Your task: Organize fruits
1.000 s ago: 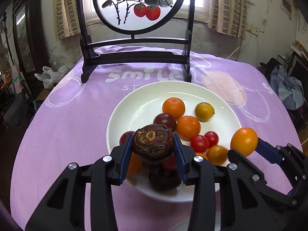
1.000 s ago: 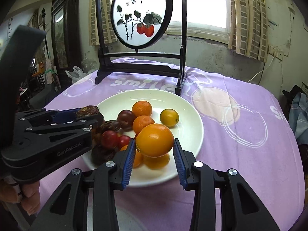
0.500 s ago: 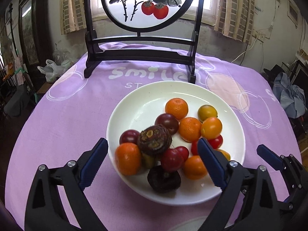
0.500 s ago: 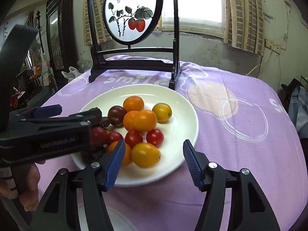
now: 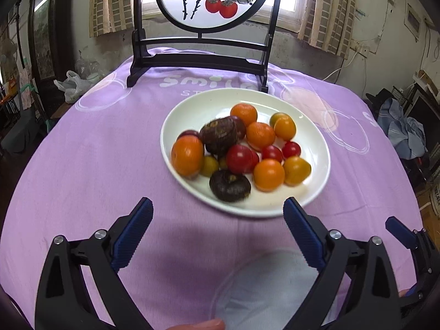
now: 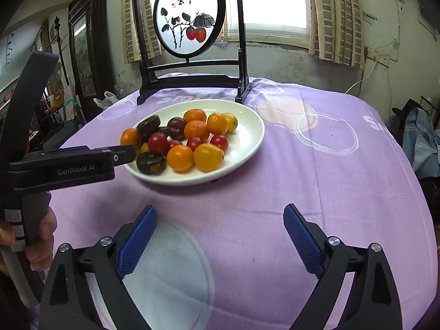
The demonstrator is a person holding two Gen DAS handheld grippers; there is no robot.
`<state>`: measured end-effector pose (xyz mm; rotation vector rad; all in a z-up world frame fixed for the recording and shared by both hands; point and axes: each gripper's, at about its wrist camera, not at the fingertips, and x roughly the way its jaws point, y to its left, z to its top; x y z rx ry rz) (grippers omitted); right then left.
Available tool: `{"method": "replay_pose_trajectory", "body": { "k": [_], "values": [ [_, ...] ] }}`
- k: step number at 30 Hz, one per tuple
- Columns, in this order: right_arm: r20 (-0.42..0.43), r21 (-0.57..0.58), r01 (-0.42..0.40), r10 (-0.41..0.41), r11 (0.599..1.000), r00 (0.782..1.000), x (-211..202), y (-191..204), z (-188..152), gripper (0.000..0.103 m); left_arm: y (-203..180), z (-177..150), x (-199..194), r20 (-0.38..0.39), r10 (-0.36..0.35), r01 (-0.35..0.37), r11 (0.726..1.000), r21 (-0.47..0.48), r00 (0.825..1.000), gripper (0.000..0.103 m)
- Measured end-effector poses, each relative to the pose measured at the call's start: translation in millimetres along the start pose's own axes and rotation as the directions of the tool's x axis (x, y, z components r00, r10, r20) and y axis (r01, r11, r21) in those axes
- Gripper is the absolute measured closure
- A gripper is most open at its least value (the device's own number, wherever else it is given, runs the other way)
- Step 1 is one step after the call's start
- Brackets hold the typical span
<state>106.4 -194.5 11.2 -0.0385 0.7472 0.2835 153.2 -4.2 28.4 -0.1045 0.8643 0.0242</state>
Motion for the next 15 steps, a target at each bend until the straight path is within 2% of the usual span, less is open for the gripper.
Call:
{"method": "replay_pose_trajectory", "body": {
  "k": [4, 9, 12, 15],
  "values": [
    [0.001, 0.0, 0.004, -0.004, 1.0, 1.0, -10.0, 4.7, -14.5, 0.009, 2.6, -18.4, -12.6, 0.006, -0.012, 0.012, 1.0, 0.003, 1.0, 0.007],
    [0.001, 0.008, -0.002, 0.002, 1.0, 1.0, -16.2, 7.3, -27.4, 0.009, 2.0, -37.2, -26.6, 0.042, 0.006, -0.008, 0.999, 0.035, 0.999, 0.005],
    [-0.002, 0.014, -0.006, 0.006, 1.0, 1.0, -18.4, 7.6, -33.9, 0.009, 3.9, -46.7, -28.9, 0.03, -0.011, 0.01, 0.999, 0.035, 0.999, 0.005],
    [-0.012, 0.024, -0.004, 0.004, 1.0, 1.0, -17.7, 6.4, -37.2, 0.009, 2.3, -52.5, -28.3, 0.029, 0.004, -0.006, 0.998, 0.059, 1.0, 0.005]
  ]
}}
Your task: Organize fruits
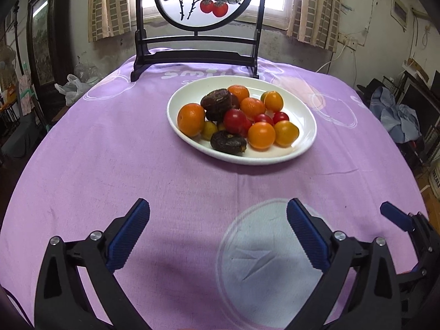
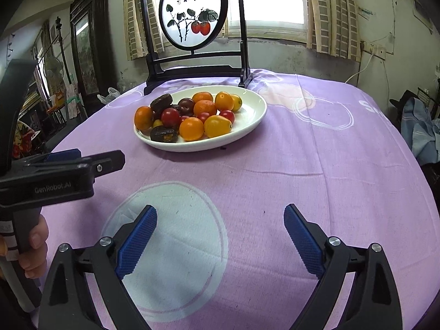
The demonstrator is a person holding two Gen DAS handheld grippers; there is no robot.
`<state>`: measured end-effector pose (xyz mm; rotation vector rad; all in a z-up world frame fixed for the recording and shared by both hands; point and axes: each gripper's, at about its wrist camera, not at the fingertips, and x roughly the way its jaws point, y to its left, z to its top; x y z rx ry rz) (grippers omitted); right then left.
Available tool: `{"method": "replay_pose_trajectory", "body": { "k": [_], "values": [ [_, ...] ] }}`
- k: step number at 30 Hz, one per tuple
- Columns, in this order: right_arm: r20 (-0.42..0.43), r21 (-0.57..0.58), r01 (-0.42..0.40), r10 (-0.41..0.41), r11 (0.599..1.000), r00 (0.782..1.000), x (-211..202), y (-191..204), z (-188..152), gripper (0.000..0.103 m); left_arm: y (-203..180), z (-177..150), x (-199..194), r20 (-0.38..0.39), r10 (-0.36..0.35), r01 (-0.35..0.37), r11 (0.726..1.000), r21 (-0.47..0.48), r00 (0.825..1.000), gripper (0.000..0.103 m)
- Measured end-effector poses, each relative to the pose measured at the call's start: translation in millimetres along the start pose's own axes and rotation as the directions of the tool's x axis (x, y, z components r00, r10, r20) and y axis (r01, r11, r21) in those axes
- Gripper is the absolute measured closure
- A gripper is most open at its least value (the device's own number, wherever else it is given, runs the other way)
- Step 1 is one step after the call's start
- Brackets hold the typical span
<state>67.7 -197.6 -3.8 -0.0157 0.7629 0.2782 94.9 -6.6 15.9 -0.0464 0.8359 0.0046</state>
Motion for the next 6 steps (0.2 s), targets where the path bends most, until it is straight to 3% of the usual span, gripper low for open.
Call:
{"method": "replay_pose_trajectory", "body": {
  "k": [6],
  "values": [
    [-0.042, 0.003, 0.054, -0.054, 0.999, 0.998, 4.7, -1.8, -6.7, 0.007, -1.7, -10.9, 4.9, 0.006, 0.036, -0.036, 0.999, 0.019, 0.999, 0.005]
  ]
}}
